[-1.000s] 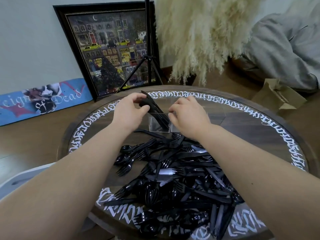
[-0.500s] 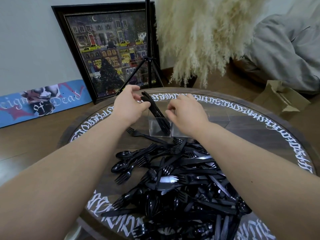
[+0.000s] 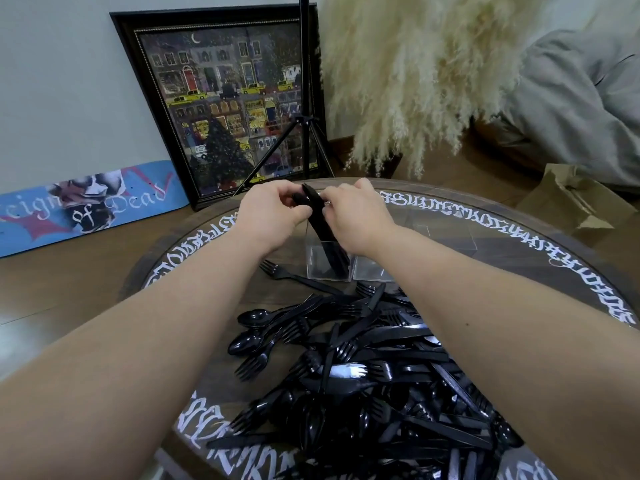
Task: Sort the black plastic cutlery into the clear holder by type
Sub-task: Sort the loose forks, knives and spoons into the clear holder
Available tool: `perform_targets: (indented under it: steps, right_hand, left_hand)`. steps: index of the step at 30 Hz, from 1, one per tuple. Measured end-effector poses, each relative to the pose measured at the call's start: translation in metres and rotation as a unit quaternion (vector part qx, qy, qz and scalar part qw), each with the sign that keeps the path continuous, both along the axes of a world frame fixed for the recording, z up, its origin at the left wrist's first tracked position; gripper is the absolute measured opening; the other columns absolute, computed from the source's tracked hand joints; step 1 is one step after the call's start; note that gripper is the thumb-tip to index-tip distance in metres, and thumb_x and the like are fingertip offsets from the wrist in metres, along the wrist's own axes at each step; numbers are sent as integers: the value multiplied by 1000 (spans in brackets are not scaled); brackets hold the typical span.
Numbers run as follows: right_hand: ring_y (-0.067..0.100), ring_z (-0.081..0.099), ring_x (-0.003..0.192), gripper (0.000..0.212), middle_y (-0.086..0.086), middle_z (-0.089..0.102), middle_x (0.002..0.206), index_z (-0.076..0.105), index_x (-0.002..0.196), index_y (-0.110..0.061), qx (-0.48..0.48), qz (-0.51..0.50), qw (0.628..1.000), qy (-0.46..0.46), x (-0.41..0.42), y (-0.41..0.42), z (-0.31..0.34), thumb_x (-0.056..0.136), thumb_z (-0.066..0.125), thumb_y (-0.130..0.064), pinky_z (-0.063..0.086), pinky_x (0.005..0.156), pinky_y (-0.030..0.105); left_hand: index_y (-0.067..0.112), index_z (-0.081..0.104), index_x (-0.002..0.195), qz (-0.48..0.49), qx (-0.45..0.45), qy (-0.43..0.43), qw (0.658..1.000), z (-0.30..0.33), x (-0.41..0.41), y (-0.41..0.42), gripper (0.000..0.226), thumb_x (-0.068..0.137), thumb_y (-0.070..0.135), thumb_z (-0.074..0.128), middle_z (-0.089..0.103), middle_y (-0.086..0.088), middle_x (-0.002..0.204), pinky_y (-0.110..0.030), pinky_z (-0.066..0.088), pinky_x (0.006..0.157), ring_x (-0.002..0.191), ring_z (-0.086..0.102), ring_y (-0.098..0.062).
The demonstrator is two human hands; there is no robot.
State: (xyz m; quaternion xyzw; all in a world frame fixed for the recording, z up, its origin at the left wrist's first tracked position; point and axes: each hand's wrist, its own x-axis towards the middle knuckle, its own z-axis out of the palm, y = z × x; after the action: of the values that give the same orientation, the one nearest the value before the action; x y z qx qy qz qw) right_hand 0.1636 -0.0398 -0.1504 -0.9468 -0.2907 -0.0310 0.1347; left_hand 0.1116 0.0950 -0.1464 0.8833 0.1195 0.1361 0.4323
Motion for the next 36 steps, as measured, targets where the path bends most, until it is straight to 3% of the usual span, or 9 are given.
perform_targets:
  steps: [4, 7, 9, 13, 20, 24, 30, 36]
  right_hand:
    - [25, 39, 110, 20, -2, 61, 105, 61, 109, -22, 94, -13, 995, 30, 3, -2, 1, 97, 47, -30, 38, 95, 43]
    - [22, 39, 105, 13, -10, 54, 86, 61, 100, -23, 137, -16, 989, 50, 7, -5, 4, 95, 51, -28, 39, 93, 40]
    - [21, 39, 103, 10, -14, 50, 76, 61, 95, -23, 146, -19, 988, 55, 8, -6, 5, 94, 52, -28, 40, 91, 38]
    - [21, 40, 107, 12, -4, 61, 83, 56, 84, -27, 118, -25, 991, 59, 7, -4, 1, 94, 52, -33, 41, 88, 36]
    - [23, 53, 100, 17, 1, 68, 92, 68, 93, -22, 97, -21, 995, 32, 7, -2, 0, 94, 55, -32, 47, 83, 37]
    - [23, 60, 93, 13, -1, 70, 93, 71, 95, -23, 112, -26, 993, 37, 7, 0, 2, 91, 59, -27, 50, 82, 36]
    - [27, 49, 106, 28, 6, 68, 99, 65, 114, -18, 77, -12, 997, -3, 2, -2, -3, 96, 45, -26, 42, 80, 34]
    - [25, 42, 101, 23, -1, 60, 84, 61, 107, -23, 51, 26, 998, -13, -2, -1, -7, 97, 42, -32, 45, 82, 39]
  left_hand:
    - [24, 61, 84, 6, -40, -6, 999, 0, 4, 0, 19, 80, 9, 72, 67, 1, 85, -21, 44, 74, 78, 59, -10]
    - [27, 57, 76, -3, -56, 0, 998, 1, 6, 2, 24, 80, 8, 71, 68, -1, 86, -20, 41, 67, 73, 57, -10]
    - [27, 58, 76, -2, -63, -1, 998, 2, 7, 3, 24, 79, 7, 71, 68, -3, 87, -21, 44, 70, 76, 59, -11]
    - [23, 66, 86, -3, -91, 10, 996, -1, 10, 5, 19, 79, 6, 71, 70, -1, 89, -27, 47, 74, 77, 60, -12]
    - [28, 66, 80, -3, -91, 0, 996, -6, 11, 3, 20, 80, 8, 71, 66, 8, 78, -24, 44, 70, 69, 57, -6]
    - [19, 70, 91, -4, -70, 2, 998, -5, 12, 2, 12, 82, 12, 71, 66, 3, 82, -29, 48, 81, 78, 58, -11]
    - [20, 69, 95, -7, -59, 12, 998, -9, 13, -2, 14, 84, 12, 66, 70, -3, 90, -37, 49, 89, 86, 62, -18]
    - [15, 70, 95, -13, -52, -7, 999, -11, 14, -1, 15, 88, 9, 58, 60, 6, 72, -28, 39, 69, 61, 47, -8]
